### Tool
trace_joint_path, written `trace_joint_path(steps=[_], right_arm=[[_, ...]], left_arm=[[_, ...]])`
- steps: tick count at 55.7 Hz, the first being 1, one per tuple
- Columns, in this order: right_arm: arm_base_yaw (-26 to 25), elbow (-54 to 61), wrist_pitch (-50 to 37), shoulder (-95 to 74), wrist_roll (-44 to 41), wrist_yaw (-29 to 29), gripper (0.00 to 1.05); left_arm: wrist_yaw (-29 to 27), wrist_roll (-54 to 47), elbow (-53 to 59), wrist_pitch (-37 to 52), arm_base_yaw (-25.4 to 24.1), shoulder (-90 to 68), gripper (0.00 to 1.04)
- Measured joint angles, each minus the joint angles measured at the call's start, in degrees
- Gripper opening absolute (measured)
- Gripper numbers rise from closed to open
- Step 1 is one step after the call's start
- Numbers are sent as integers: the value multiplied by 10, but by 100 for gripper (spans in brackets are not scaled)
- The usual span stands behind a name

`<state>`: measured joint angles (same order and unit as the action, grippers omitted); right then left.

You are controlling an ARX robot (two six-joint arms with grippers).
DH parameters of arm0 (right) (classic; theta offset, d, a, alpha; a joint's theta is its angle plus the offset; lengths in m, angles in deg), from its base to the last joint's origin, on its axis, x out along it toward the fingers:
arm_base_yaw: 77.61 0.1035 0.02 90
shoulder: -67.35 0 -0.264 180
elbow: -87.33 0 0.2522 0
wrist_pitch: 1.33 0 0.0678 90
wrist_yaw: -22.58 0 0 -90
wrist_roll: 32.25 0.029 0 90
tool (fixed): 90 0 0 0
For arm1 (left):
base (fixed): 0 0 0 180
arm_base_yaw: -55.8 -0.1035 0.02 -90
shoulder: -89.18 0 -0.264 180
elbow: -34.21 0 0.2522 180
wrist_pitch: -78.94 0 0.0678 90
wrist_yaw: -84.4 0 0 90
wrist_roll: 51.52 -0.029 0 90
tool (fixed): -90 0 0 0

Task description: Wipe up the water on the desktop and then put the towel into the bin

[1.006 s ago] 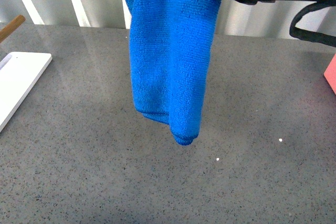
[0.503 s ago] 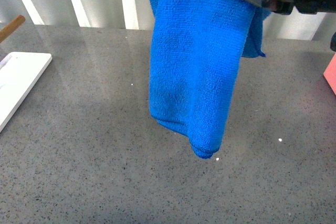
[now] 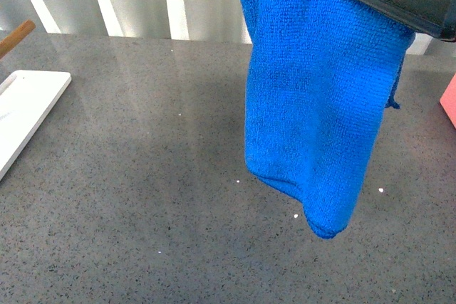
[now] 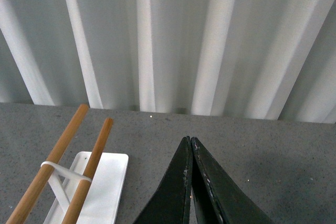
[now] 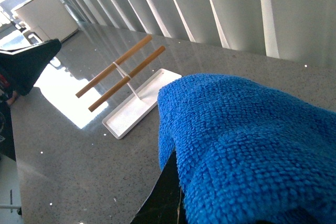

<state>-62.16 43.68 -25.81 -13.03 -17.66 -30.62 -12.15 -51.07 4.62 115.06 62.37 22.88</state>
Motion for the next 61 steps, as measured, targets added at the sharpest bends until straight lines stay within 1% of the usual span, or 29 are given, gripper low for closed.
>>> trace_joint_path(steps=[14, 16, 18, 22, 32, 35, 38, 61], right_arm=[[-15, 4, 3, 16, 0, 4, 4], [-16, 4, 6, 18, 0, 5, 4], [-17, 4, 8, 20, 0, 7, 4], [-19, 4, 10, 21, -1, 9, 4], [-28, 7, 16, 22, -8, 19, 4], [-31, 8, 16, 22, -9, 19, 4], [-33, 8, 16, 22, -9, 19, 4], [-38, 8, 29, 23, -14, 16, 4]], left_arm=[[23, 0, 67, -22, -21, 90, 3], [48, 0, 75, -30, -37, 105, 3], [59, 0, 81, -35, -48, 116, 3], [62, 0, 94, -50, -62, 144, 3], [64, 0, 118, -91, -64, 210, 3], [65, 0, 134, -71, -64, 214, 3], [65, 0, 143, -74, -64, 224, 3], [65, 0, 146, -229, -64, 391, 3]])
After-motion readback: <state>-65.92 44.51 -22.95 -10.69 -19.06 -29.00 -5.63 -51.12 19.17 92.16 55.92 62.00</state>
